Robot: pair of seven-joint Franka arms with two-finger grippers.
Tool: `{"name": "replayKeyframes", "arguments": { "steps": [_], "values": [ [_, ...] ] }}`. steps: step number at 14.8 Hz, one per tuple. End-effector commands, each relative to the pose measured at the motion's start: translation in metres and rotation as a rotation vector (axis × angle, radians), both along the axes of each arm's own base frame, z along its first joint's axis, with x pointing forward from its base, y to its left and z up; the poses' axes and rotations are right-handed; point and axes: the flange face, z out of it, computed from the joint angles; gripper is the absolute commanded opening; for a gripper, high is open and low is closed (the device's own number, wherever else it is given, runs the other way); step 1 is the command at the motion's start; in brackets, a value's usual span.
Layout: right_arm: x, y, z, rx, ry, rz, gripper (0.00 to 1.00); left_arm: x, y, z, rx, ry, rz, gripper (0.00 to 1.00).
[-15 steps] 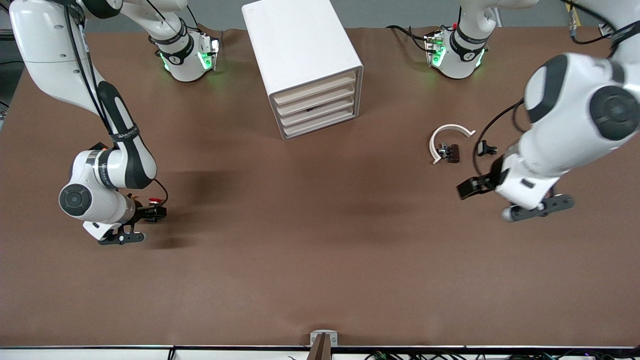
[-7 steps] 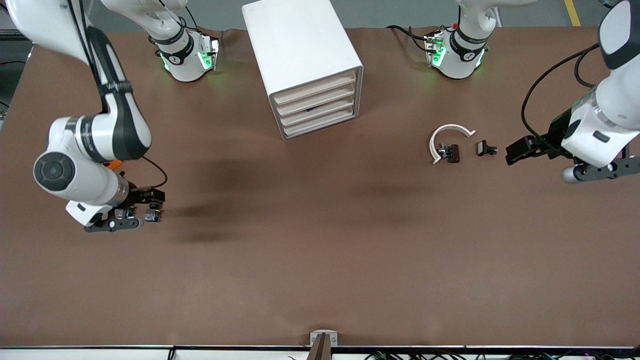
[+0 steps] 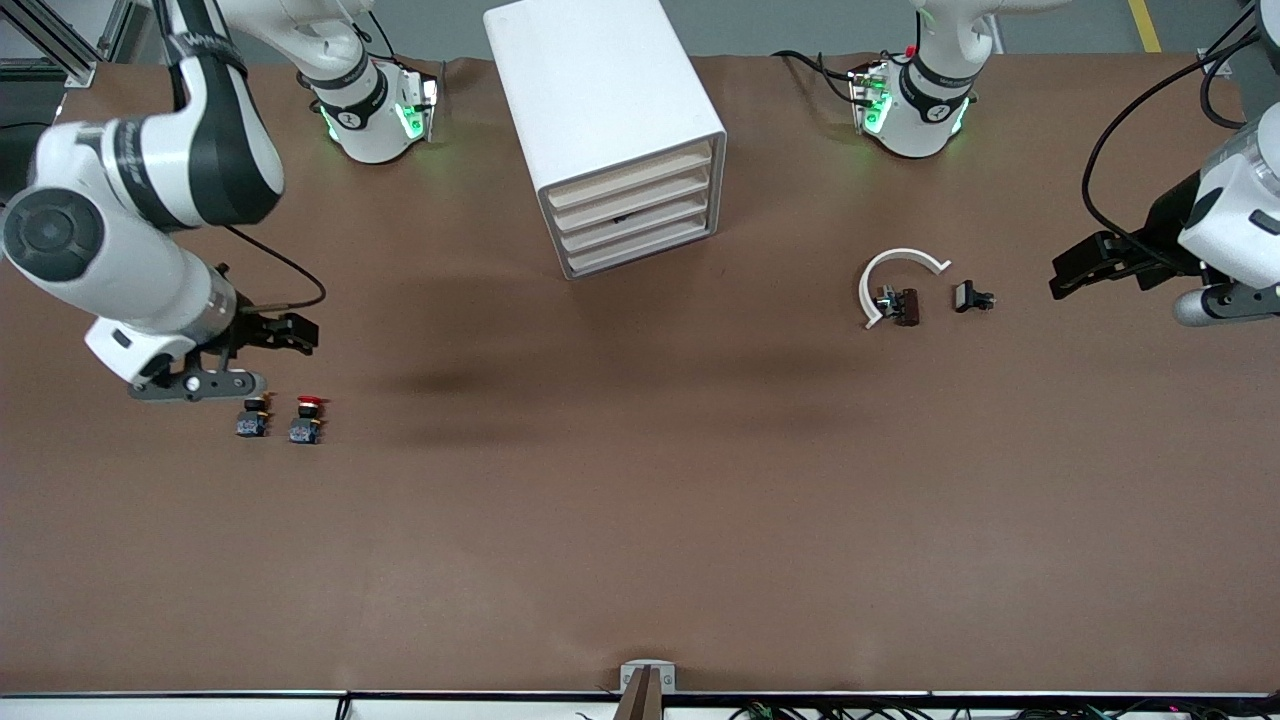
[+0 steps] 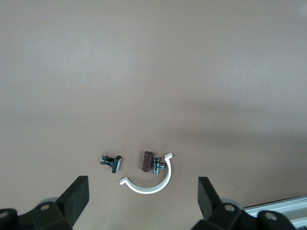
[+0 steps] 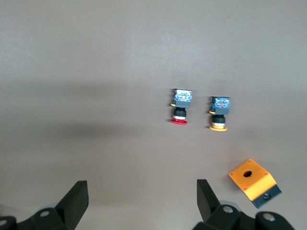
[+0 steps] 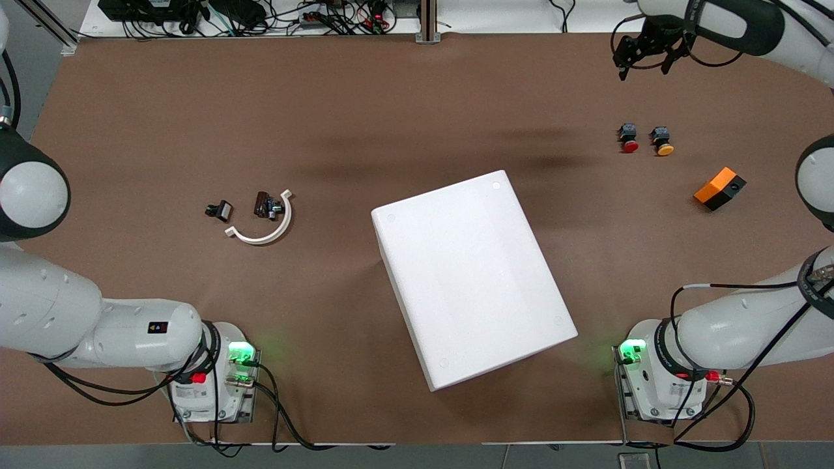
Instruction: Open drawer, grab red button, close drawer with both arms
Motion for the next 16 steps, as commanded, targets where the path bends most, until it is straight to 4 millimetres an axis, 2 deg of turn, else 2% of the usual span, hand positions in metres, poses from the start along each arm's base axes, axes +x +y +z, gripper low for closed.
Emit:
{"name": "replayKeyframes", "arguments": {
  "steps": [1,4,7,13,16],
  "values": [
    [-0.021,-0.003,0.041,-0.002,-0.056,-0.002,1.00,-0.018,0.005,0.008,0.006,-0.004,-0.020,1.00],
    [-0.034,-0.008,0.078,0.005,-0.105,-0.011,1.00,-0.025,0.015,0.011,0.008,-0.006,-0.034,1.00],
    [-0.039,-0.010,0.098,0.009,-0.142,-0.013,1.00,-0.026,0.016,0.011,0.008,-0.006,-0.034,1.00],
    [-0.043,-0.015,0.127,0.011,-0.165,-0.023,1.00,-0.027,0.018,0.014,0.011,-0.003,-0.032,1.00],
    [-0.043,-0.015,0.128,0.010,-0.165,-0.024,1.00,-0.030,0.022,0.020,0.013,-0.014,-0.026,1.00]
  ]
}}
